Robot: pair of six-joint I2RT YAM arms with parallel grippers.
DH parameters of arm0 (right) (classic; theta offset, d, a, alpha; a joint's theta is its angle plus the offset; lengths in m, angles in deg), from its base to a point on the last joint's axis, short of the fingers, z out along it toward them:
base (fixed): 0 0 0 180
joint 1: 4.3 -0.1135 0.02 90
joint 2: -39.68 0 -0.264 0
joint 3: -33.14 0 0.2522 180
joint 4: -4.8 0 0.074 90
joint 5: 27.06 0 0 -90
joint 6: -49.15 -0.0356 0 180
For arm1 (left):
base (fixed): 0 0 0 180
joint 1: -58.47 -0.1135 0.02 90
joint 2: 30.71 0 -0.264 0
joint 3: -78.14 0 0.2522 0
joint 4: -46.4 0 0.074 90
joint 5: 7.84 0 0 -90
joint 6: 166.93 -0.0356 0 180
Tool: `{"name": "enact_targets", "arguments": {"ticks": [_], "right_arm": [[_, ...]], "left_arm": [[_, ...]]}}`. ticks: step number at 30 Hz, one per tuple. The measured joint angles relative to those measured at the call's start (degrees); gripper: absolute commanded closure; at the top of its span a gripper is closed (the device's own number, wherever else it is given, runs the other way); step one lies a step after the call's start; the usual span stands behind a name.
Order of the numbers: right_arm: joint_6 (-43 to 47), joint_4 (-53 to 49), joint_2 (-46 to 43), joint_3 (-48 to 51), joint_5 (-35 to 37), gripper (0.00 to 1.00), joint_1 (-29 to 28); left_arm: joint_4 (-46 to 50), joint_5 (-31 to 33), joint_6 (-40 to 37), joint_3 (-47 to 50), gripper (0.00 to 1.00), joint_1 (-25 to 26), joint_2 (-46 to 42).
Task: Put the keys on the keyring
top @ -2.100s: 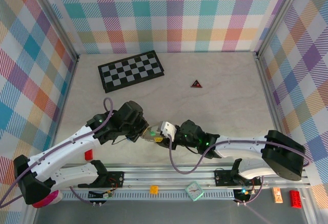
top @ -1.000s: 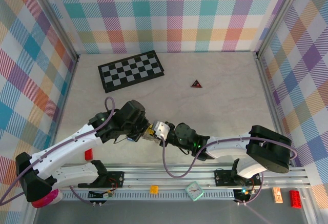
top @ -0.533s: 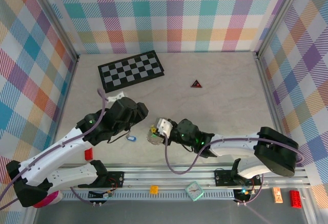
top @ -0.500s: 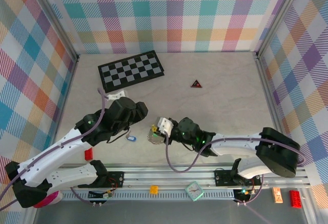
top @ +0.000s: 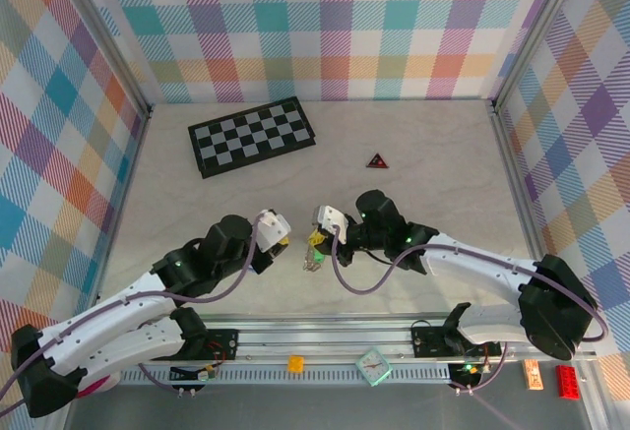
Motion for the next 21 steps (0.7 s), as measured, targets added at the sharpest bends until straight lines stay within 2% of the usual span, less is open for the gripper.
{"name": "enact_targets", "arguments": {"ticks": [3,7,15,21], "right_arm": [[2.6,-4.3,0.0,-2.4,-2.1,1.0,0.0],[4.9,-8.4,0.0,-4.5,-3.6,1.0,0.1],[7.7,-12.8,0.1,-6.7,-4.0,1.0,0.4],[8.3,-13.3,0.2,-7.5,-4.9,1.0,0.4]], "left_arm": [[-4.6,-5.3,-5.3,1.4,0.71,0.0,1.3],[-8.1,-10.5,-8.6,3.5,0.71,-0.2,2.9],[-11.8,-18.9,-9.4,4.8,0.72,-2.3,3.4],[-13.7,-21.6,-8.1,5.3,0.8,-3.1,3.6]]}}
